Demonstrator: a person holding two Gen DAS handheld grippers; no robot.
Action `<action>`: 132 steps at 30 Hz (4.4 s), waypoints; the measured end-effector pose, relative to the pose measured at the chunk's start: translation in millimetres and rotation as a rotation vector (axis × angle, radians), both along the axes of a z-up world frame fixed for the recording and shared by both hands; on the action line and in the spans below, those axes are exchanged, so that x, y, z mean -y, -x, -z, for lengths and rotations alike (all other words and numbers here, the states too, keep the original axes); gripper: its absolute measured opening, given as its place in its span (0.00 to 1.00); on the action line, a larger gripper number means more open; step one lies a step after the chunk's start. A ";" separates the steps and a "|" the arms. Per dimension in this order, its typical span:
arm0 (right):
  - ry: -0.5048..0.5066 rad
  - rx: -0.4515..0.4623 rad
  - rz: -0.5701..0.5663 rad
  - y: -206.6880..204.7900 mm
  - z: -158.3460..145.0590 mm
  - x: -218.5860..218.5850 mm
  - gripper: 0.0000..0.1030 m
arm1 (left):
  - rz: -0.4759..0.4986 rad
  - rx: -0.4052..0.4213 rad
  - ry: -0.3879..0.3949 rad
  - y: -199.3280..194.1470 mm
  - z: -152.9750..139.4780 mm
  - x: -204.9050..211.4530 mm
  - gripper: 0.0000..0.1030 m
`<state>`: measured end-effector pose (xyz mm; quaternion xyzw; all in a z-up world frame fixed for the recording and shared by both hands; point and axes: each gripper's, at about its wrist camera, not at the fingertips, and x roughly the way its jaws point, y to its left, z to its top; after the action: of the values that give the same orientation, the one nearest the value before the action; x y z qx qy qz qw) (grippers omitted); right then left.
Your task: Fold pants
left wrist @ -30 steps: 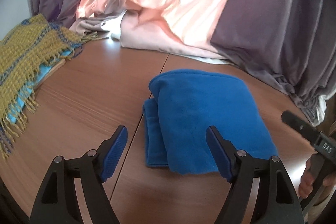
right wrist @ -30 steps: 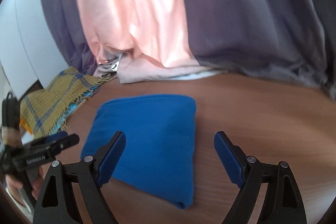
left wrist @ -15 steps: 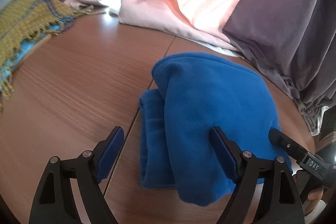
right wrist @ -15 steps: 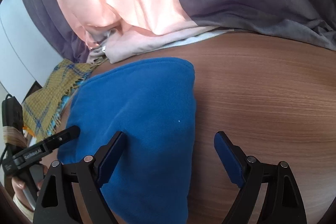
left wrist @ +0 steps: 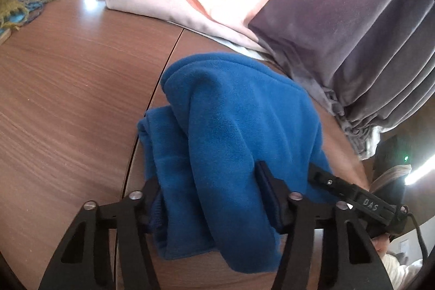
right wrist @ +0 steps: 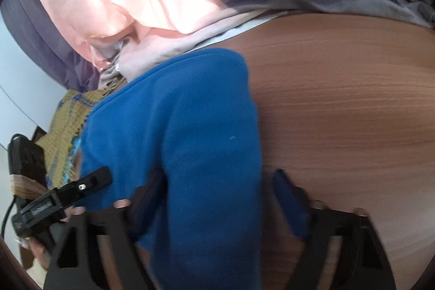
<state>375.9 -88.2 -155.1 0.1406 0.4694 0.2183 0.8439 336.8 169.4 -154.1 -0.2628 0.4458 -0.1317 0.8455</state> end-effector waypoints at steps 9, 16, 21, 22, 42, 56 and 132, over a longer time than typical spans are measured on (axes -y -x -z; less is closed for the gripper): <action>0.075 0.022 0.116 21.1 -33.3 -24.6 0.42 | 0.092 0.034 0.086 -13.8 -13.3 -28.6 0.29; 0.063 0.077 0.203 41.0 -61.0 -64.7 0.41 | 0.161 0.112 0.049 -23.0 -40.0 -75.0 0.29; 0.053 0.122 0.213 34.6 -69.0 -111.0 0.41 | 0.186 0.116 0.006 -49.2 -38.3 -112.9 0.29; 0.056 0.122 0.212 30.7 -67.2 -121.7 0.41 | 0.192 0.109 -0.005 -57.0 -34.8 -122.2 0.29; 0.216 0.054 0.193 8.4 -32.1 -181.5 0.53 | 0.299 0.147 -0.270 -52.6 0.6 -169.3 0.47; 0.377 0.372 0.286 81.8 -129.0 -148.5 0.80 | 0.114 0.316 -0.521 62.2 -101.6 -125.3 0.72; 0.255 0.483 0.207 372.9 -196.0 5.7 0.90 | -0.073 0.469 -0.570 362.8 -185.8 69.2 1.00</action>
<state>3.0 -93.9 40.8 0.0243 0.2617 0.0975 0.9599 -26.0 100.2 31.7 0.0050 0.2491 -0.0287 0.9680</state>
